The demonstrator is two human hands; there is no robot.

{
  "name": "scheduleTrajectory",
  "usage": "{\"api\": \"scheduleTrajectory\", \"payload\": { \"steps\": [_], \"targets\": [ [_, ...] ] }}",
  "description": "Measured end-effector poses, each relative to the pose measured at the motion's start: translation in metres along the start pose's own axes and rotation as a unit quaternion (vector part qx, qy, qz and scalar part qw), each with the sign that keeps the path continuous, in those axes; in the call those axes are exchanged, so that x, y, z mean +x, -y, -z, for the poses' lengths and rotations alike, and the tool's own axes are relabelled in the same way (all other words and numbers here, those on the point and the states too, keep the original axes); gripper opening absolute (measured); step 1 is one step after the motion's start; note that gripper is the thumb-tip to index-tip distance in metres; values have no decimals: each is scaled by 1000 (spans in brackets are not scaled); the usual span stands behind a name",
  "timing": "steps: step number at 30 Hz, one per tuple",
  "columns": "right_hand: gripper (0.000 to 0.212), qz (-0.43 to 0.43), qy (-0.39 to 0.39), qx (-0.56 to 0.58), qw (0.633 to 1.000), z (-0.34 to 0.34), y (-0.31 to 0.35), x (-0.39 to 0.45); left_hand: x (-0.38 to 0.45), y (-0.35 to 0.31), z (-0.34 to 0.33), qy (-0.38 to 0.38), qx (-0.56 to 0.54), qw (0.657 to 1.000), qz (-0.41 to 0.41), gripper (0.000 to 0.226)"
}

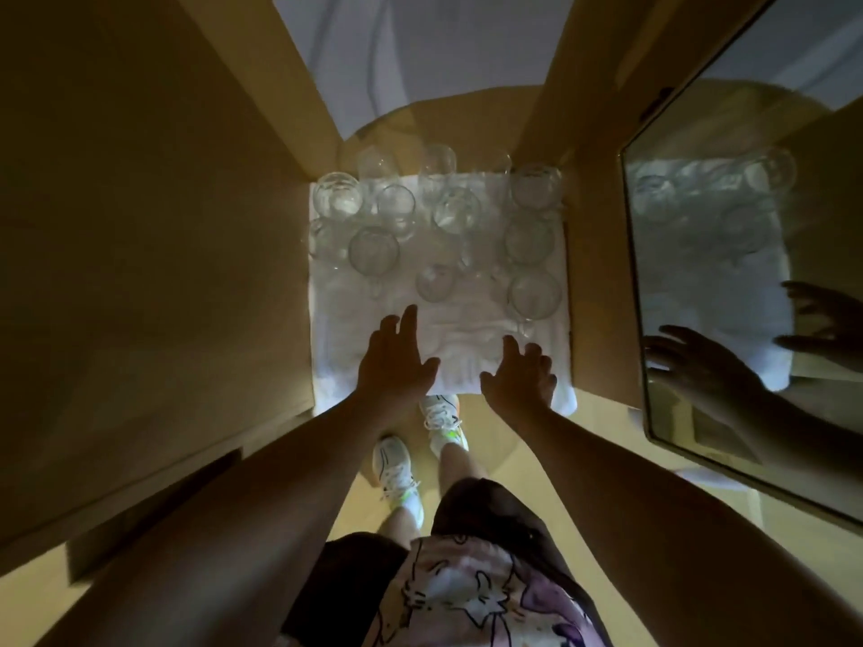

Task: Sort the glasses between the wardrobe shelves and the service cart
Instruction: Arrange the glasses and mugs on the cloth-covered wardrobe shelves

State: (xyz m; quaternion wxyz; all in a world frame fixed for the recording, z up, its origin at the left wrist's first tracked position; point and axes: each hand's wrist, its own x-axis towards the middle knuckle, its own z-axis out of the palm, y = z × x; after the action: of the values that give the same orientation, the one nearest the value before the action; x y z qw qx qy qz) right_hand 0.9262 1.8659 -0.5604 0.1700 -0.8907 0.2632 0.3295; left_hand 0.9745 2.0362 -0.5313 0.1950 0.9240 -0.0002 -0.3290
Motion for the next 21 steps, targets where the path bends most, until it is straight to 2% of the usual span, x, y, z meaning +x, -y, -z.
{"api": "scheduleTrajectory", "payload": {
  "steps": [3, 10, 15, 21],
  "targets": [
    [60, -3, -5, -4, 1000, -2, 5, 24, 22, 0, -6, -1, -13, 1000, 16, 89],
    [66, -8, -29, -9, 999, -5, 12, 71, 68, 3, -18, -32, -34, 999, 26, 96],
    [69, -1, -12, -50, 999, -13, 3, 73, 87, 0, -27, -33, -43, 998, 20, 101],
    [70, 29, -19, -46, 998, -28, -5, 67, 108, -6, -35, -29, -47, 998, 20, 103]
  ]
}}
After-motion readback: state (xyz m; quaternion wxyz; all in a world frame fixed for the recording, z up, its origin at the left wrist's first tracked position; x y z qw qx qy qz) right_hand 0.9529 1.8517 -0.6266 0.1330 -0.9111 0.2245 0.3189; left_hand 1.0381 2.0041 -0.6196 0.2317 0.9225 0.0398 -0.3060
